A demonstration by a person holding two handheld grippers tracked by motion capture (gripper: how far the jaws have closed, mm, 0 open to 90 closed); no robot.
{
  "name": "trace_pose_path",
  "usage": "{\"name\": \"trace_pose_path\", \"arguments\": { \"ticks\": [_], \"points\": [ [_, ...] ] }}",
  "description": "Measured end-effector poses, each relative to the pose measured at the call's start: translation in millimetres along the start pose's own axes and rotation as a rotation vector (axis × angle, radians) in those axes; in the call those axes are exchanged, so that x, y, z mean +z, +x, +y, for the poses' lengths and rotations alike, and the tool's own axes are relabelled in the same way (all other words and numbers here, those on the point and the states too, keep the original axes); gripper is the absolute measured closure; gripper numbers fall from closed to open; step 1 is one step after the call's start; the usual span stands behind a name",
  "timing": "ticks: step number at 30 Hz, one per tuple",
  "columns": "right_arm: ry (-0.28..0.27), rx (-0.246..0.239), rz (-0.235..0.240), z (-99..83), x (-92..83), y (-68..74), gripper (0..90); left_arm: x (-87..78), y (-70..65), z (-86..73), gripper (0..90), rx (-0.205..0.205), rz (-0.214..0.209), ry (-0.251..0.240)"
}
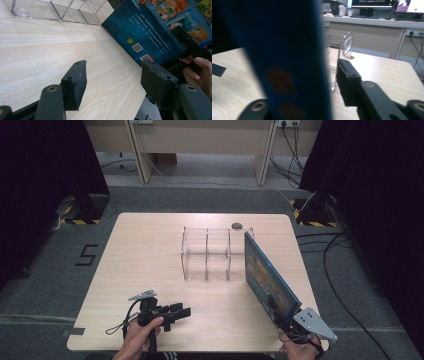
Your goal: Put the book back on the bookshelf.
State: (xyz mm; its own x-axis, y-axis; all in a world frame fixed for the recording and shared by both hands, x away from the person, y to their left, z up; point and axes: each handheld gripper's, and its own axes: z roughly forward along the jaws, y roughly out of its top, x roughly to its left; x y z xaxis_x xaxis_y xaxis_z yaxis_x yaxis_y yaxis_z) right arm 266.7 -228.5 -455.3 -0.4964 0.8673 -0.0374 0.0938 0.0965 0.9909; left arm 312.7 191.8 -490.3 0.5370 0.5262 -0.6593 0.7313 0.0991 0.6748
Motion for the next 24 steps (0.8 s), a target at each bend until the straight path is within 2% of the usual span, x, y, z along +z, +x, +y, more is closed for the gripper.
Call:
{"name": "trace_pose_path", "arguments": {
  "ticks": [5, 9, 17, 23, 24],
  "points": [
    [-0.007, -0.015, -0.023, 0.6, -0.3, -0.7, 80.3, 0.6, -0.4, -0.4, 36.9, 0.001, -0.004, 0.003],
    [-0.018, -0.036, -0.039, 1.6, -1.2, -6.9, 82.7, 0.7, 0.1, -0.2, 37.0, 0.0, -0.003, 0.002],
    [-0.045, -0.04, -0.031, 10.0, 0.7, -8.5, 83.1, 1.2, 0.1, -0.6, 37.2, -0.004, -0.005, 0.004],
    [-0.056, -0.005, -0.011, 17.6, -0.1, -8.1, 83.1, 0.8, 0.2, -0.5, 37.3, -0.007, -0.007, 0.002],
    [-0.064, 0.027, -0.004, 17.7, 0.2, -9.7, 83.1, 1.1, 0.3, -0.6, 37.4, -0.009, -0.01, 0.003]
  ]
}}
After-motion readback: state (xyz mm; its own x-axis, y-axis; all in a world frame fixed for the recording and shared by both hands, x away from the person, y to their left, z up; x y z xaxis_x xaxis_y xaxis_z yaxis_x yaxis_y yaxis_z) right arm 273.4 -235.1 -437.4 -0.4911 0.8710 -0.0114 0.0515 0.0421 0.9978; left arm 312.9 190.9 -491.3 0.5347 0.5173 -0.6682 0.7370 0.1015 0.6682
